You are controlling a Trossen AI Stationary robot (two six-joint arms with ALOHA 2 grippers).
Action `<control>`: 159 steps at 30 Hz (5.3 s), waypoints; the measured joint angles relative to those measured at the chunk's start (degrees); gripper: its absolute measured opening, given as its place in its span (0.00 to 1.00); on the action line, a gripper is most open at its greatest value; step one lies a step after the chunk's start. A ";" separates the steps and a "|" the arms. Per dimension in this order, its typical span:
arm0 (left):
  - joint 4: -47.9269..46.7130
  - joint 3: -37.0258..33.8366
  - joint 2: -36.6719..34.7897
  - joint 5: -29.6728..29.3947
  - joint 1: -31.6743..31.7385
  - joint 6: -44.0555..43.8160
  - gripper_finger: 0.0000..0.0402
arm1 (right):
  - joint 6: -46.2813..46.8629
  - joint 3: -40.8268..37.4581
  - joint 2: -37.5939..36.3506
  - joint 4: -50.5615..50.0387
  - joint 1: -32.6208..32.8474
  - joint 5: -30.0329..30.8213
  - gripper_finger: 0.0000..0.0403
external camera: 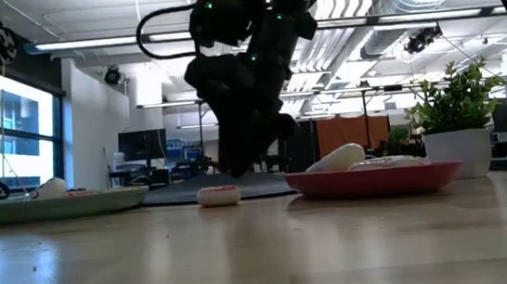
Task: Pick & Place donuts
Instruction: Put the small pink doughnut on the blue plate, then put the small green doughnut on the blue plate
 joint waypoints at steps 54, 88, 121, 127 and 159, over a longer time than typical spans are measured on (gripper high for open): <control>-0.24 0.00 -0.07 -2.10 0.01 -0.56 0.24 | 3.54 43.52 25.83 12.20 -2.32 -1.94 0.01; -19.51 0.00 0.04 -4.71 0.00 -21.19 0.24 | -13.75 35.41 13.21 -4.18 -0.33 13.20 0.55; -70.56 9.76 43.65 67.07 20.34 -75.02 0.55 | 3.40 -14.41 -19.71 11.06 12.50 21.75 0.47; -82.87 19.81 51.51 63.53 20.28 -74.55 0.47 | 3.28 -14.37 -19.71 10.46 12.44 22.01 0.47; -79.31 15.32 53.59 58.92 20.38 -80.83 0.02 | 4.78 -14.39 -19.67 10.96 10.83 19.58 0.47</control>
